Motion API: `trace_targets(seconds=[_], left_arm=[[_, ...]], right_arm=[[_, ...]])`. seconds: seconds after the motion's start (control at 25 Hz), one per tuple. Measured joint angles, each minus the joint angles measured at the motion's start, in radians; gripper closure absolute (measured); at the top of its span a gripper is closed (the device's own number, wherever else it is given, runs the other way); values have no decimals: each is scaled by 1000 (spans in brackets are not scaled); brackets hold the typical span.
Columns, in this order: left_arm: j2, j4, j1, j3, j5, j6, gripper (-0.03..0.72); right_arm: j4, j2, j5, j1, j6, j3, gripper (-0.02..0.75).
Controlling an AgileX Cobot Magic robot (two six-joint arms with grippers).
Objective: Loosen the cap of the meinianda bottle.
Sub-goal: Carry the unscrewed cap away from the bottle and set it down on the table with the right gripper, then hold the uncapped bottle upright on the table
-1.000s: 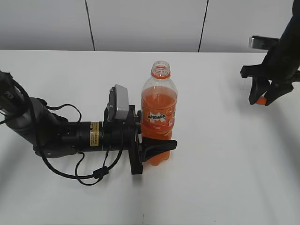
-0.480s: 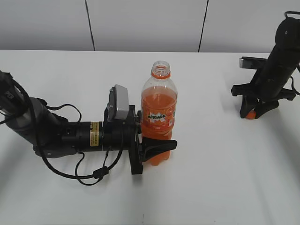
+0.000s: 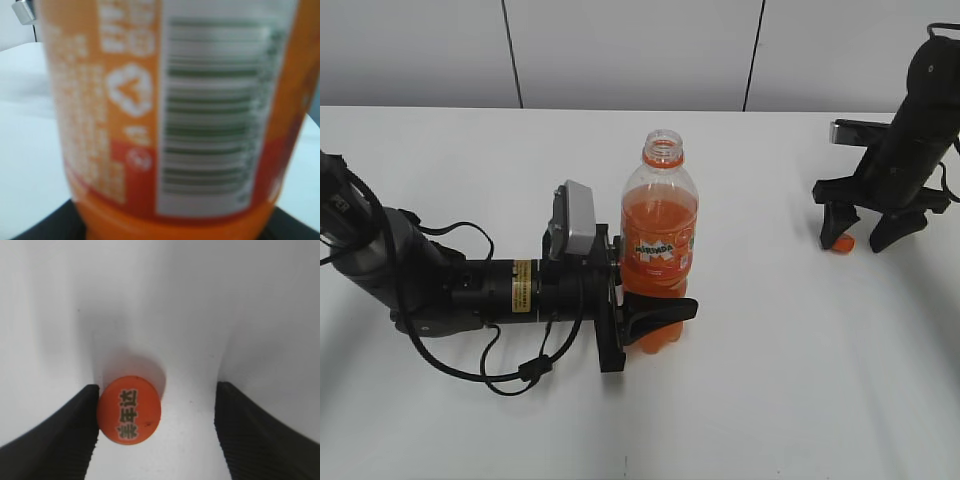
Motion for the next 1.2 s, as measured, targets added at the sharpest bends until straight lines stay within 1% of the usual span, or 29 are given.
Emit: trace_targets(seconds=[0.08,0.2,0.64,1.2], left_arm=[[0,0,0,0,0,0,305],[0,0,0,0,0,0,305],[0,-2,0,0,1,0,305],[0,-3,0,0,1,-5,305]], right_arm=[[0,-11,0,0,0,2,187],[-2,-42,-5,0,0,2,173],[-20,-94,18,0,0,2,171],[-37,-229,52,0,-8,2,171]])
